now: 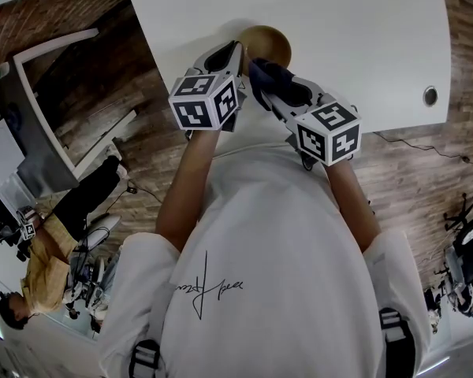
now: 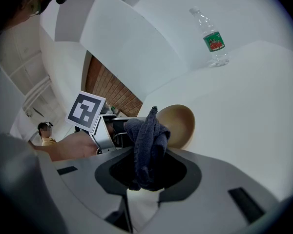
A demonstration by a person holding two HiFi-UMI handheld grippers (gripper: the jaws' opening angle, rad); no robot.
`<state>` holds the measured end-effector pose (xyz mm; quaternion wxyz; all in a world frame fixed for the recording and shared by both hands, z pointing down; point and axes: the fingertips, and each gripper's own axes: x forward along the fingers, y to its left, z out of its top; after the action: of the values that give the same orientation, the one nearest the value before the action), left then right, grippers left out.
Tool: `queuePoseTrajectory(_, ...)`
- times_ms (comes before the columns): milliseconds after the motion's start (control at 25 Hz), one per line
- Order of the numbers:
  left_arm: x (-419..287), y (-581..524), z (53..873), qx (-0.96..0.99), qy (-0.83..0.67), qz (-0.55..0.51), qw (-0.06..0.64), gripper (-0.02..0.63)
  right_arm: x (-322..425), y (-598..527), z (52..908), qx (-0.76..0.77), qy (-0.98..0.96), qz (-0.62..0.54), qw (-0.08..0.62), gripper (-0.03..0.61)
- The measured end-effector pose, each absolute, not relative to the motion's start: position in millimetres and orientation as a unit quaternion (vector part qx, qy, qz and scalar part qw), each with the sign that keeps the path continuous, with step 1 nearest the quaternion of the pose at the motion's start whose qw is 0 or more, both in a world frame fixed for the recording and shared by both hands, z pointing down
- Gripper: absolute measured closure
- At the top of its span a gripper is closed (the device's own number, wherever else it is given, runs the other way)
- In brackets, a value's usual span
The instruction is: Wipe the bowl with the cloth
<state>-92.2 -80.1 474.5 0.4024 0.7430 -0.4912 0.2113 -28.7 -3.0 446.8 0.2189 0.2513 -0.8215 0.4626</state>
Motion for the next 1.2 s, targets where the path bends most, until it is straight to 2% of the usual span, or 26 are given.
queuePoseTrajectory(1200, -89, -81, 474, 0.751, -0.479, 0.22, 0.399, 0.606, 2, -5, 452, 0.22, -0.833, 0.443, 0.246, 0.479)
